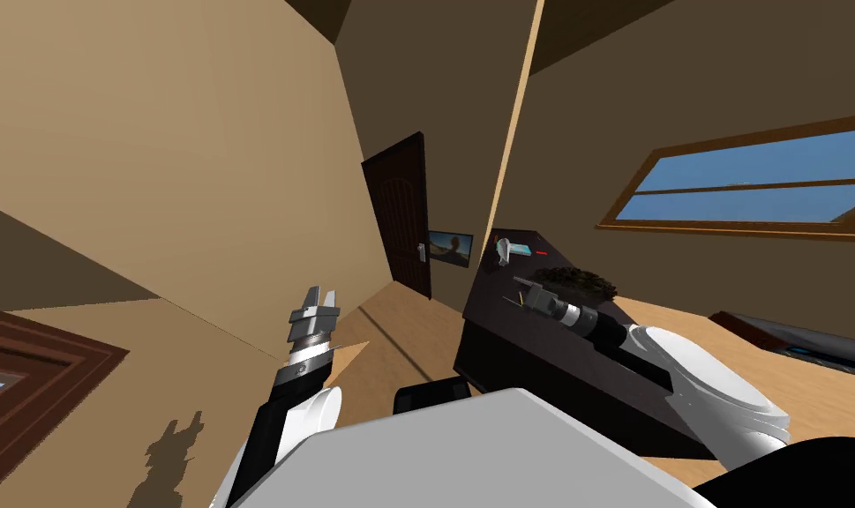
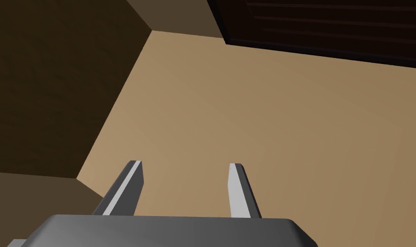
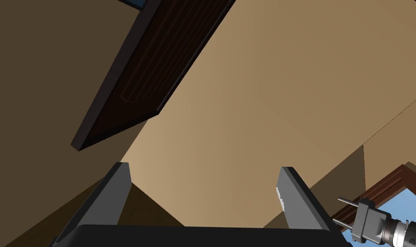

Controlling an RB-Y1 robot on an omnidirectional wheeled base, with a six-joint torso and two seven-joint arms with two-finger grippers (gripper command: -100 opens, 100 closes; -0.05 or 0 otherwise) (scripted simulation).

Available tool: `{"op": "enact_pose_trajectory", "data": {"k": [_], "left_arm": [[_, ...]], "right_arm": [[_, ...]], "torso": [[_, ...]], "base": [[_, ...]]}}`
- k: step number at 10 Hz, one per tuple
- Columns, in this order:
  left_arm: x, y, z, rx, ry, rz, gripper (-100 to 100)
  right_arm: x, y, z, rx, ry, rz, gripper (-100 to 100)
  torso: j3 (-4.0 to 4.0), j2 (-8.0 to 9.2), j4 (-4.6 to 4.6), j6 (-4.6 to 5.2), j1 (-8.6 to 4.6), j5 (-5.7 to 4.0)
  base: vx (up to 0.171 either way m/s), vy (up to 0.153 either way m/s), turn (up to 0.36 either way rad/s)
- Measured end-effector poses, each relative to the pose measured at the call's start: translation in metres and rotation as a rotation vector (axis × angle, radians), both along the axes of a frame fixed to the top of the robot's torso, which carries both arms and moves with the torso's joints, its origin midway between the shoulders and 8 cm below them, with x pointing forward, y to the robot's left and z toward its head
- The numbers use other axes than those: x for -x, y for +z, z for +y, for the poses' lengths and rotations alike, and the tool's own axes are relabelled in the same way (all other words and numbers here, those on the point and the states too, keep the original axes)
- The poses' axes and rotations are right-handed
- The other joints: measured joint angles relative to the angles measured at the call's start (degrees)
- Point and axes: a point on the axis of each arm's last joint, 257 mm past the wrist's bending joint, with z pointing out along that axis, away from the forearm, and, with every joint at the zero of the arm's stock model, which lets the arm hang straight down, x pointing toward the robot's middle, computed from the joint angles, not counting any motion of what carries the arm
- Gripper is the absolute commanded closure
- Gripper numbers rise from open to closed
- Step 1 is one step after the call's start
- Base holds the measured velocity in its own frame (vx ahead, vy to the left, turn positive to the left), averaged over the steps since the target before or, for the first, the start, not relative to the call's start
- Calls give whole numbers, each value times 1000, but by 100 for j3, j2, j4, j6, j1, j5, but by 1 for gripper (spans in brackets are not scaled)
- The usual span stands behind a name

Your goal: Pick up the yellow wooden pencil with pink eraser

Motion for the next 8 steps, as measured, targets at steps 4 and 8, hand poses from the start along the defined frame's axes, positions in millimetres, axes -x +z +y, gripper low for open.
{"op": "enact_pose_trajectory", "data": {"k": [4, 8], "left_arm": [[0, 0, 0, 0, 0, 0, 0], [0, 0, 0, 0, 0, 0, 0]], "right_arm": [[4, -23, -14, 149, 0, 46, -100], [12, -49, -47, 349, 10, 111, -100]], "torso": [[0, -1, 0, 5, 1, 0], [-1, -1, 0, 4, -4, -1]], "base": [[-13, -15, 192], [-13, -21, 173]]}}
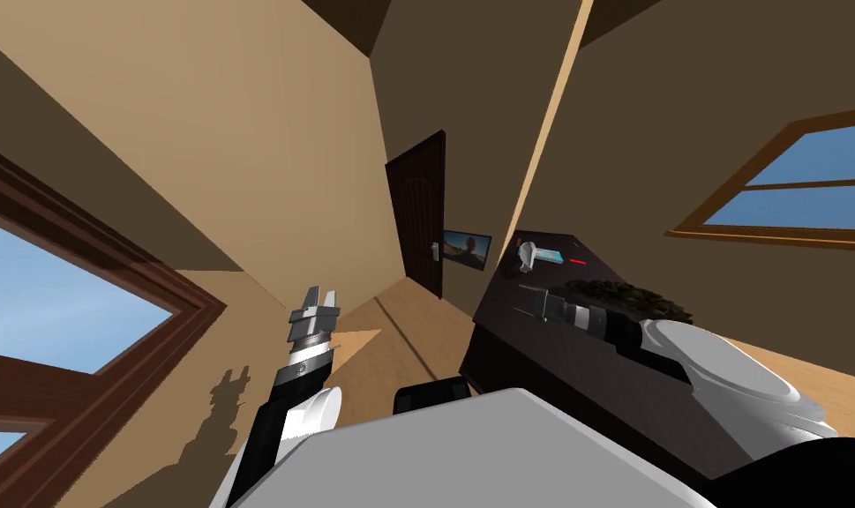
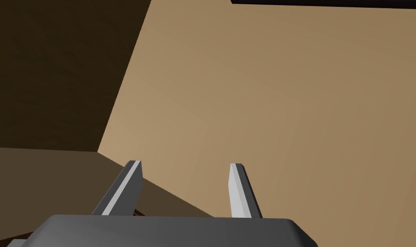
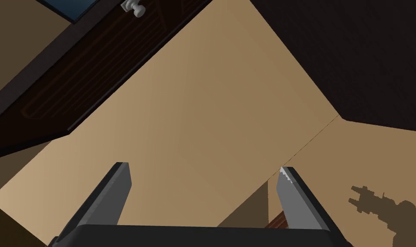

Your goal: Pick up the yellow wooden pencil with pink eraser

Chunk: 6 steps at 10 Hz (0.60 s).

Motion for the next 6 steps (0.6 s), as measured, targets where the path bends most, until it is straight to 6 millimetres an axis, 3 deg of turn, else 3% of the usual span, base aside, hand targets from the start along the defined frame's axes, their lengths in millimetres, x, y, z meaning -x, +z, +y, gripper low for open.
{"op": "enact_pose_trajectory", "data": {"k": [5, 6], "left_arm": [[0, 0, 0, 0, 0, 0, 0], [0, 0, 0, 0, 0, 0, 0]], "right_arm": [[13, -30, -31, 191, 9, 88, -100], [14, -35, -39, 232, 14, 108, -100]], "torso": [[-1, -2, 0, -6, 3, 1], [-2, -3, 0, 0, -1, 0]], "base": [[-12, -21, 192], [-5, -19, -6]]}}
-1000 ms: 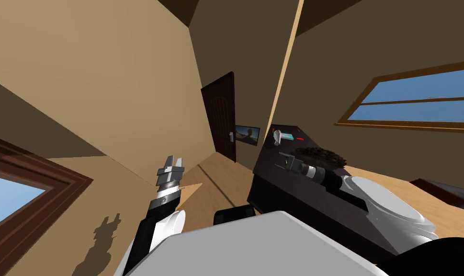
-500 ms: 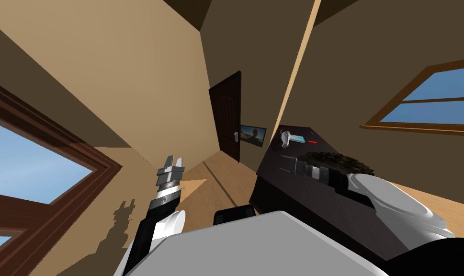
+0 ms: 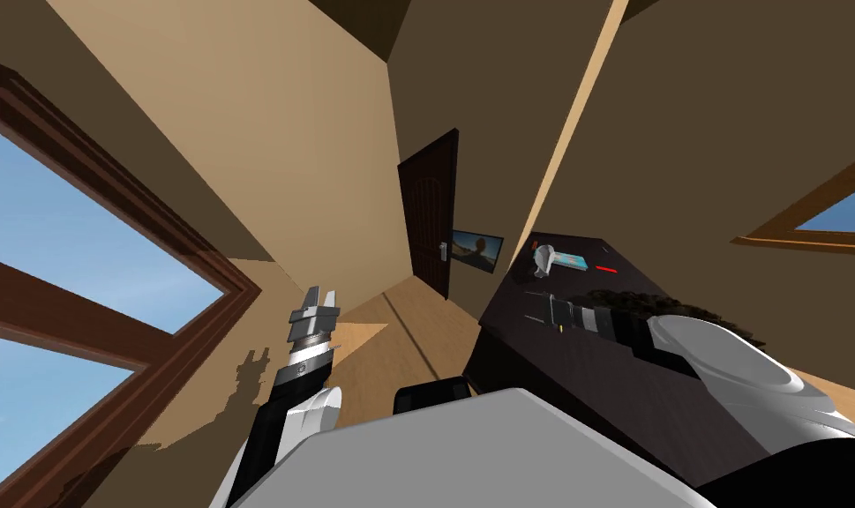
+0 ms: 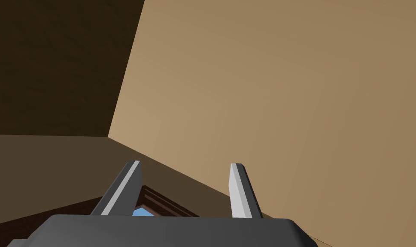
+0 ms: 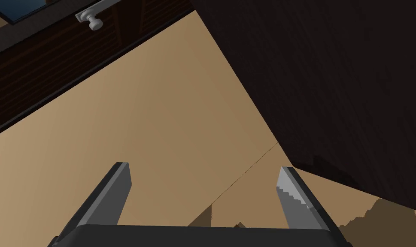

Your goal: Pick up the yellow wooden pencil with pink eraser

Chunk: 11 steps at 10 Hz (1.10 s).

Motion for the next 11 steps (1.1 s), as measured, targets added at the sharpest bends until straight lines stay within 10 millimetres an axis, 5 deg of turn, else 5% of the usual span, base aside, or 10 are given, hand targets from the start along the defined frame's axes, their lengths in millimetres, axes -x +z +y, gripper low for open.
{"op": "enact_pose_trajectory", "data": {"k": [11], "left_arm": [[0, 0, 0, 0, 0, 0, 0]], "right_arm": [[51, -43, -81, 362, 57, 240, -100]], "torso": [[0, 1, 0, 3, -1, -1]], "base": [[-16, -28, 151]]}}
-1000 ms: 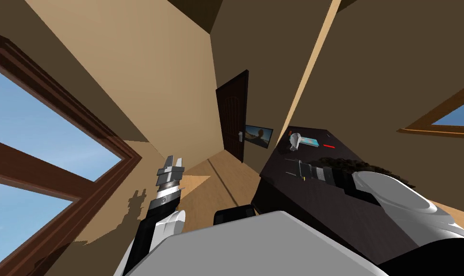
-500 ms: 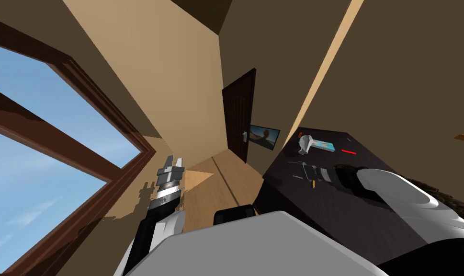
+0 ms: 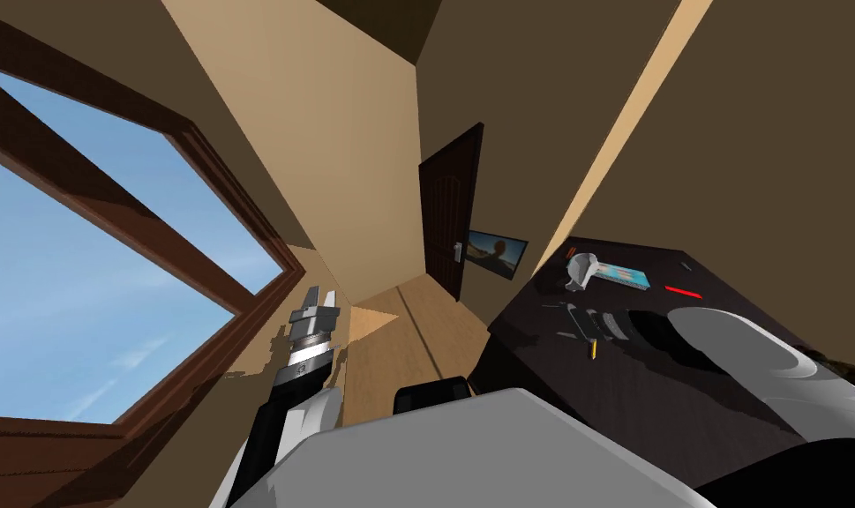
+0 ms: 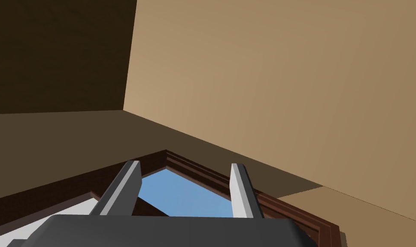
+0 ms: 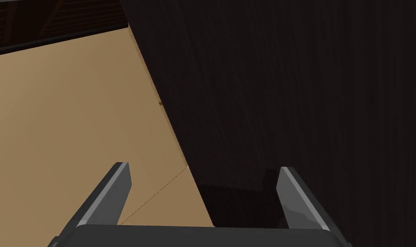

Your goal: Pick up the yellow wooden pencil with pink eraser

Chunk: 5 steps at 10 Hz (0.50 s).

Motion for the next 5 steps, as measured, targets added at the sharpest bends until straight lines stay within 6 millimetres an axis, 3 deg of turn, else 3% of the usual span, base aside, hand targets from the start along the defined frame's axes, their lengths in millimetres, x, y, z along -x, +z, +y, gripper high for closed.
{"op": "enact_pose_trajectory", "data": {"k": [5], "left_arm": [[0, 0, 0, 0, 0, 0, 0]], "right_arm": [[30, -11, -35, 130, 26, 131, -100]], "torso": [[2, 4, 1, 2, -5, -1]], "base": [[-29, -38, 179]]}}
